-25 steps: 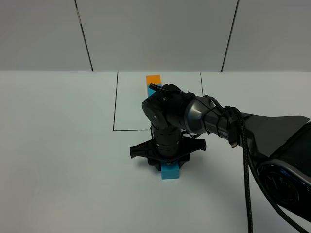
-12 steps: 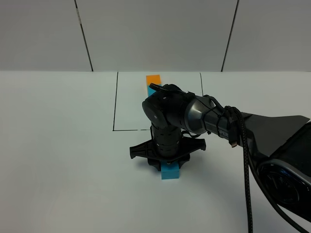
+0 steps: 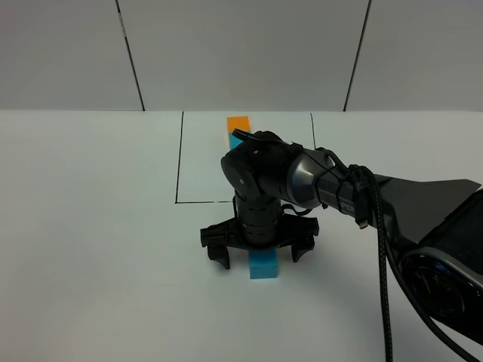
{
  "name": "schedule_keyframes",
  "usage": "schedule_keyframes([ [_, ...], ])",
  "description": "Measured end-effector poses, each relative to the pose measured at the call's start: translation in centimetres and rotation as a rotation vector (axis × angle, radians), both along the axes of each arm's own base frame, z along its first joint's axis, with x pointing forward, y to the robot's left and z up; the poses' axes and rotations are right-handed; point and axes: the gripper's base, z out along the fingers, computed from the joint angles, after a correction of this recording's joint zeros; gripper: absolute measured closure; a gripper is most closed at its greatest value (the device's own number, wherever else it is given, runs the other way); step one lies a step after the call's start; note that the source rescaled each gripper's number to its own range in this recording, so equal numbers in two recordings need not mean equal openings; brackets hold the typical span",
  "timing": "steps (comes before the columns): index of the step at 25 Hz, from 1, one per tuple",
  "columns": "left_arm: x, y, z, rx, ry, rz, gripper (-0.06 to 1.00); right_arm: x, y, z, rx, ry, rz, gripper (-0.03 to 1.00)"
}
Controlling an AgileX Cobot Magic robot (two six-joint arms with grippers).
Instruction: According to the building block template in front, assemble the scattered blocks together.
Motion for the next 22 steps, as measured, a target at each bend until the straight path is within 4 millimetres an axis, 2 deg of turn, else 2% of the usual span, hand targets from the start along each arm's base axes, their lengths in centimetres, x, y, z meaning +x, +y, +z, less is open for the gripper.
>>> schedule_keyframes([
  [5, 0.0, 0.0, 0.0, 0.000, 0.000, 0.000, 0.26, 0.4, 0.4, 1.5, 0.030, -0.023, -0.035, -0.02],
  [11, 0.0, 0.0, 0.0, 0.000, 0.000, 0.000, 0.26, 1.2, 1.0, 8.1, 0.118, -0.135, -0.008, -0.02],
  [14, 0.0, 0.0, 0.0, 0.000, 0.000, 0.000, 0.26, 1.5, 0.3, 10.4, 0.150, -0.167, -0.016, -0.02],
  [17, 0.0, 0.0, 0.0, 0.000, 0.000, 0.000, 0.26, 2.8, -2.0, 11.5, 0.151, -0.179, -0.067, -0.01],
  [22, 0.0, 0.0, 0.0, 0.000, 0.000, 0.000, 0.26, 6.0, -8.6, 13.0, 0.112, -0.219, -0.196, 0.01],
])
